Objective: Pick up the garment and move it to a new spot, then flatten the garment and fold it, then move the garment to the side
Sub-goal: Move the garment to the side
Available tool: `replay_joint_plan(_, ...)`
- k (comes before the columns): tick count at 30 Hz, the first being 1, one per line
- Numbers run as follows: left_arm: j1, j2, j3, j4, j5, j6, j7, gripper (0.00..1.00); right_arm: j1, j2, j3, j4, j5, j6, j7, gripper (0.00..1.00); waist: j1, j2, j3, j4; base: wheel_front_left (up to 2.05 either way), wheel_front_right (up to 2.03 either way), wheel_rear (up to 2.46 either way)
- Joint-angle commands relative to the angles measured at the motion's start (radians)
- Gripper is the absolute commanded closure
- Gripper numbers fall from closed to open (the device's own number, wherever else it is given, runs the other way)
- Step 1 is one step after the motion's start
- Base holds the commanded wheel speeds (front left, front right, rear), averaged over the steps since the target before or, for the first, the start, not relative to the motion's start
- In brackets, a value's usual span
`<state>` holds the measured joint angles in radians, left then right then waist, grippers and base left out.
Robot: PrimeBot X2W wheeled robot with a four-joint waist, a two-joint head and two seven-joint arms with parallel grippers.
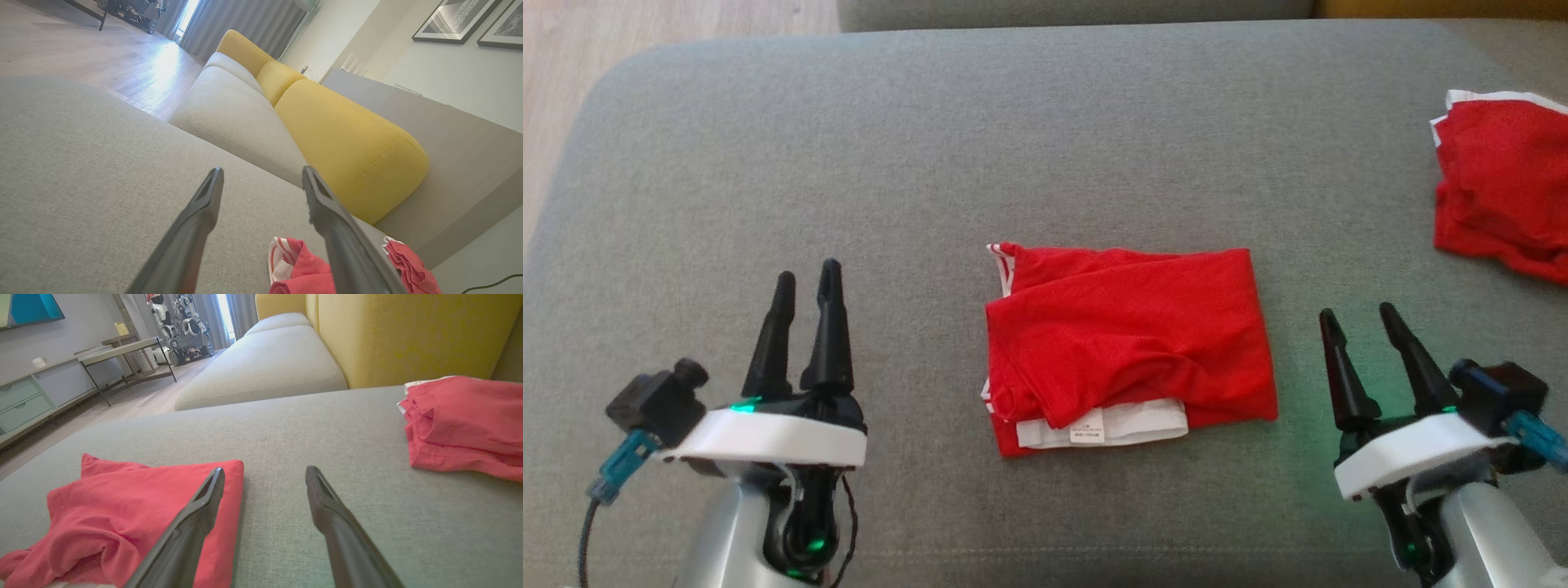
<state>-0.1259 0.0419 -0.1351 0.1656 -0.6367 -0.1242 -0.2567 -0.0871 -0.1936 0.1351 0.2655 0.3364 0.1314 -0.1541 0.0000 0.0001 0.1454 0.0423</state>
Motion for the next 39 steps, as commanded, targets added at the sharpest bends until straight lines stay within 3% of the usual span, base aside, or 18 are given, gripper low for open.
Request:
replay_joint_plan(1, -0.031, 0.008, 0.021, -0.027, -0.010, -0.006, -0.005, 0.00, -0.044, -0.023, 0.033, -0.014, 0.021, -0.001, 0.017, 0.00, 0.0000, -0.0001, 0.008, 0.009, 0.00, 0.00, 0.00)
replay_joint_plan(9, -0.040, 0.008, 0.014, -0.018, -0.006, -0.006, -0.005, 0.00, -0.100, -0.025, 0.129, 0.071, 0.139, -0.001, 0.070, 0.00, 0.0000, -0.0001, 0.029, 0.048, 0.00, 0.00, 0.00)
replay_joint_plan(18, -0.058, 0.008, 0.006, -0.025, -0.001, -0.006, -0.005, 0.00, -0.175, -0.012, 0.181, 0.216, 0.173, -0.001, 0.098, 0.00, 0.0000, -0.0001, 0.067, 0.077, 0.00, 0.00, 0.00)
replay_joint_plan(19, -0.059, 0.008, 0.006, -0.026, -0.001, -0.006, -0.005, 0.00, -0.182, -0.012, 0.192, 0.226, 0.180, -0.001, 0.103, 0.13, 0.0000, -0.0001, 0.070, 0.077, 0.00, 0.00, 0.00)
replay_joint_plan(20, -0.060, 0.008, 0.005, -0.025, 0.000, -0.006, -0.005, 0.00, -0.188, -0.013, 0.201, 0.240, 0.184, -0.001, 0.109, 0.85, 0.0000, -0.0001, 0.073, 0.078, 0.00, 0.00, 0.00)
replay_joint_plan(21, -0.060, 0.008, 0.005, -0.025, 0.001, -0.006, -0.005, 0.00, -0.194, -0.018, 0.211, 0.252, 0.180, -0.001, 0.112, 1.00, 0.0000, -0.0001, 0.075, 0.078, 0.00, 0.00, 0.00)
replay_joint_plan(28, -0.062, 0.008, 0.014, -0.024, 0.008, -0.005, -0.005, 0.00, -0.236, -0.045, 0.236, 0.285, 0.164, -0.001, 0.069, 1.00, 0.0000, -0.0001, 0.072, 0.061, 0.00, 0.00, 0.00)
replay_joint_plan(34, -0.064, 0.008, 0.016, -0.032, 0.015, -0.005, -0.005, 0.00, -0.314, -0.116, 0.255, 0.267, 0.076, -0.001, 0.013, 1.00, 0.0000, -0.0001, 0.070, 0.007, 0.00, 0.00, 0.00)
replay_joint_plan(39, -0.089, 0.008, 0.009, -0.046, 0.029, -0.005, -0.005, 0.00, -0.427, -0.192, 0.281, 0.202, 0.022, -0.001, 0.034, 1.00, 0.0000, -0.0001, 0.100, -0.059, 0.00, 0.00, 0.00)
